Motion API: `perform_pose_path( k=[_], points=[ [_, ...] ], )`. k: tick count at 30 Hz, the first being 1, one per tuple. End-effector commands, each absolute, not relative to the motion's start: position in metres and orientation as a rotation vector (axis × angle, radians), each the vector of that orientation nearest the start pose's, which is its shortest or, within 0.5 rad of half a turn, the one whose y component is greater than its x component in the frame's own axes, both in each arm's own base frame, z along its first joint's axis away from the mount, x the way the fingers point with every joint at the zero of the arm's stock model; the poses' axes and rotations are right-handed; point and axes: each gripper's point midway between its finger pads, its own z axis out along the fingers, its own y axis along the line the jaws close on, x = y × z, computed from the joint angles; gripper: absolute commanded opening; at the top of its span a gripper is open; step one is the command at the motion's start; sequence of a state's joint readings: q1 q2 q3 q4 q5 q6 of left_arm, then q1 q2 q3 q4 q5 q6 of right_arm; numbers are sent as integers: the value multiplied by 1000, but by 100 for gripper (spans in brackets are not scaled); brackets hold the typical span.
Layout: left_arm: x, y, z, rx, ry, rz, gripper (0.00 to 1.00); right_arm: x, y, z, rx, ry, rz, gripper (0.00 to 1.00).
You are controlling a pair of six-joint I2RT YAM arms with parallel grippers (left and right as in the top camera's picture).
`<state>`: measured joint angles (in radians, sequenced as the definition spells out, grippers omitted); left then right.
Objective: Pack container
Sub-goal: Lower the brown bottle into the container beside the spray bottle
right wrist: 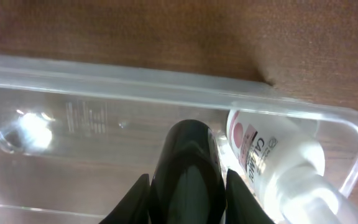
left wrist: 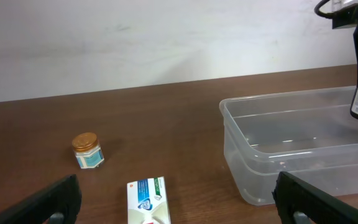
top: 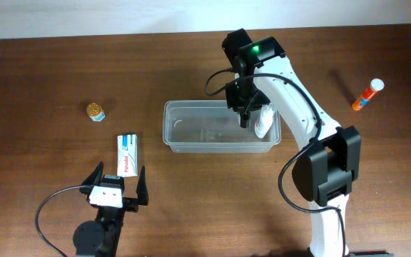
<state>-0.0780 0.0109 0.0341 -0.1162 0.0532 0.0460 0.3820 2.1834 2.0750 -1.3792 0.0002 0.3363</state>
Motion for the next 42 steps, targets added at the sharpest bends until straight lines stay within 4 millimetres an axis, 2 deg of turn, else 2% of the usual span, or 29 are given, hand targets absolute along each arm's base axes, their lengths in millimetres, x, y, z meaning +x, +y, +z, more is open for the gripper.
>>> perform_pose_path(
  k=[1,10,17,27,28,29,42],
  points=[
    [243,-29,158,160,1657,-61,99,412,160,114,-10,3060,27,22],
    [243,-29,158,161,1656,-62,99,406,152,89,19,3101,4,23],
    [243,-29,158,161,1656,-62,99,408,153,79,27,3094,9,23],
    [243,-29,158,160,1657,-61,99,411,154,77,32,3081,15,24],
    [243,-29,158,160,1657,-61,99,411,154,77,32,3081,15,31],
    [243,-29,158,161,1656,-62,99,411,154,77,32,3081,14,33],
    [243,-29,158,160,1657,-61,99,409,141,68,56,3094,-35,33]
  ],
)
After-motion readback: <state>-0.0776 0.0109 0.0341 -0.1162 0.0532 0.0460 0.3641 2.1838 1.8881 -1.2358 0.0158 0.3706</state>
